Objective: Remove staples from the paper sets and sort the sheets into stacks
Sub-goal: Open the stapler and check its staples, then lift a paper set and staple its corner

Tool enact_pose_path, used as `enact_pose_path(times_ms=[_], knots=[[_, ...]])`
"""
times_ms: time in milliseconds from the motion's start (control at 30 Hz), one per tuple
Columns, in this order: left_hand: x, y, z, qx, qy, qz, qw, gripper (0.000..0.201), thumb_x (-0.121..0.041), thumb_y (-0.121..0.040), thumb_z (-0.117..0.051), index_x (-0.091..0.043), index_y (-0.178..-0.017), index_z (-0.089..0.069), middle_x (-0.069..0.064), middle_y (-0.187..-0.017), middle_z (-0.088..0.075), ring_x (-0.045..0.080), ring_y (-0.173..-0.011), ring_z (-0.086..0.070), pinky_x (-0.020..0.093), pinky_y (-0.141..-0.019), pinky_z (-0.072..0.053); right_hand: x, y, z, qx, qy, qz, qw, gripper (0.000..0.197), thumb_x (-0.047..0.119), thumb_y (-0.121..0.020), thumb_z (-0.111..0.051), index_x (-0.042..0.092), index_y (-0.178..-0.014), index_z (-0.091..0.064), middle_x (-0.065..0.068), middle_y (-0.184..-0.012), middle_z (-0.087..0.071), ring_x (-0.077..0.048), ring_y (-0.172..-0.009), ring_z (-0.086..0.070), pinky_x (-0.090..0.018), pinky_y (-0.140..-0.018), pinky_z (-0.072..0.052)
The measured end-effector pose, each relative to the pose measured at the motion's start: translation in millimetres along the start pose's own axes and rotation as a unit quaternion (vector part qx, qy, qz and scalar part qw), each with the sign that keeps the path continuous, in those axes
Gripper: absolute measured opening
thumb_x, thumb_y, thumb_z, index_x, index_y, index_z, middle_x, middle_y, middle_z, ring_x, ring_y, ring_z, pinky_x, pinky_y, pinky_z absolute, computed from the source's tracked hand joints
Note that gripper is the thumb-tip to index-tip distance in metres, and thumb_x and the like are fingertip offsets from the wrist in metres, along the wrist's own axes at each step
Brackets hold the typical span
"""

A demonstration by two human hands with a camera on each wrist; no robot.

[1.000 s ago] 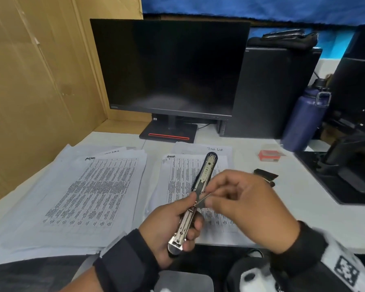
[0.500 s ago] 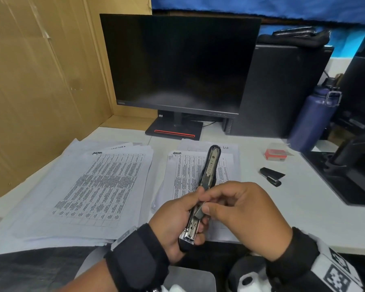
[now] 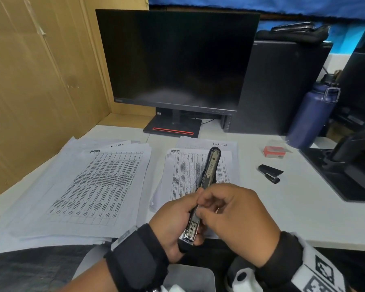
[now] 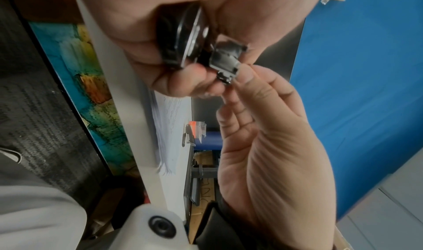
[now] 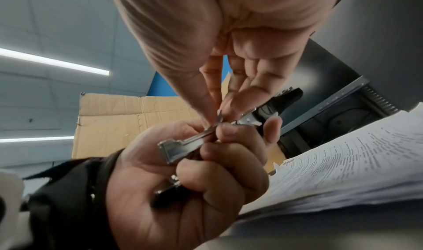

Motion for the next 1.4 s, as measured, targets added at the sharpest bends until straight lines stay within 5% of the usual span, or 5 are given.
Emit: enact_pose_path(times_ms=[367, 767, 1067, 1233, 1400], knots=[[-10.7, 7.0, -4.9, 0.045, 0.016, 0.008, 0.999, 0.039, -0.043, -0.092, -0.065, -0.011, -0.115, -0.064, 0.008, -0.066, -0.048, 0.014, -0.049, -0.040, 0.021, -0.038, -0.032, -7.4, -12.8, 23.6, -0.102, -0.047, -0.038, 0.993, 0.014, 0.025, -0.086, -0.072, 0.033, -0.098, -0.070, 0.011, -0.102, -0.063, -0.004, -0.087, -0.062, -0.013, -0.076, -0.046], [-15.0, 16.9, -20.0, 0.052, 0.176, 0.041, 0.982, 0.038, -0.042, -0.104, -0.049, -0.006, -0.105, -0.063, 0.013, -0.082, -0.059, 0.024, -0.073, -0.059, 0.034, -0.067, -0.051, -25.0, -24.7, 18.6, 0.016, -0.447, -0.119, 0.887, 0.125, 0.104, -0.044, -0.042, 0.014, -0.128, -0.054, -0.009, -0.128, -0.069, -0.021, -0.125, -0.061, -0.045, -0.110, -0.039], [-23.1, 7.6, -9.7, -0.048, -0.014, -0.086, 0.995, 0.037, -0.030, -0.109, -0.043, -0.006, -0.124, -0.067, 0.020, -0.117, -0.072, 0.026, -0.099, -0.072, 0.040, -0.090, -0.056, -25.4, 3.2, -17.2, 0.163, -0.308, -0.265, 0.899, 0.020, 0.013, -0.100, -0.059, 0.015, -0.120, -0.058, -0.019, -0.116, -0.069, -0.023, -0.093, -0.071, -0.042, -0.081, -0.061], [-82.2, -10.4, 2.1, -0.194, -0.245, -0.170, 0.935, 0.043, -0.034, -0.105, -0.053, -0.032, -0.148, -0.049, -0.002, -0.147, -0.038, -0.003, -0.087, -0.054, 0.002, -0.064, -0.047, -40.4, -14.1, 15.9, 0.116, -0.317, -0.277, 0.900, 0.019, 0.005, -0.099, -0.056, 0.003, -0.118, -0.058, -0.017, -0.090, -0.067, -0.030, -0.076, -0.064, -0.036, -0.063, -0.053], [-136.2, -47.3, 16.7, -0.280, -0.379, -0.075, 0.879, 0.052, -0.029, -0.103, -0.055, -0.004, -0.148, -0.047, 0.017, -0.149, -0.052, 0.032, -0.130, -0.057, 0.035, -0.105, -0.047, -83.0, -35.9, 61.0, 0.016, -0.125, -0.301, 0.945, 0.022, 0.019, -0.098, -0.055, -0.002, -0.100, -0.062, -0.014, -0.077, -0.056, -0.024, -0.068, -0.052, -0.035, -0.064, -0.036]])
Point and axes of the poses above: each hand's wrist, its own y-axis away from the middle knuckle, its own z-axis out of the back of the hand, x = y × z, the point moved 3 cm from there along -y, towards the middle knuckle
